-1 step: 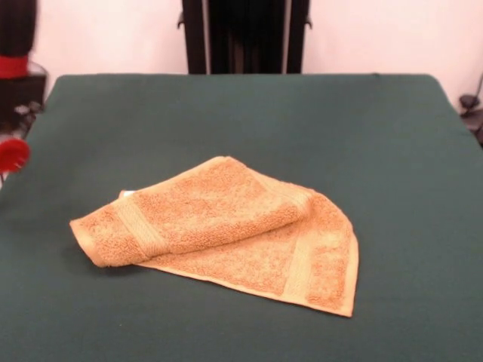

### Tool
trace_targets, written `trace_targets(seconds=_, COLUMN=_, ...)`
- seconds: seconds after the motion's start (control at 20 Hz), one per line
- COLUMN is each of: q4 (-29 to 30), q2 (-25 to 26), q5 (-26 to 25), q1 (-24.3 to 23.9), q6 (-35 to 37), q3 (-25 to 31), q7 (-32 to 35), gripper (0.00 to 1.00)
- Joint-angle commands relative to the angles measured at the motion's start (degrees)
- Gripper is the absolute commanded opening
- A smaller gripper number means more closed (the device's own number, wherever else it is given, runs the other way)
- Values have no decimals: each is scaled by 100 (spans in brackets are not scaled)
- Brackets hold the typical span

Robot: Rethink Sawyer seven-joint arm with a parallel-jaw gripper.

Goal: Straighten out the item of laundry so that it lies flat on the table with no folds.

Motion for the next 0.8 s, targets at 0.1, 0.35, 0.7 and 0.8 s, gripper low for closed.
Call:
trace_targets(seconds=0.1, q4=1018, q2=-1101, q5=-534, q1=-987, q6=1352, q3=887, q7=-2468, gripper=0)
trace_targets(seconds=0.35, q4=1279, q2=-831, q5=-1044, q1=-1320, q6=733, q3=1217, q7=-2321, gripper=0)
trace_targets(seconds=0.7, q4=1732, q2=-725, q5=-1264, q1=-2026, q6=794, q3=2242, q7=-2933, gripper=0)
trace_targets(seconds=0.8, q4=1760, q2=-665, q5=-1283, q1=-2158, q6=919, q3=2420, q7=-2992, gripper=0)
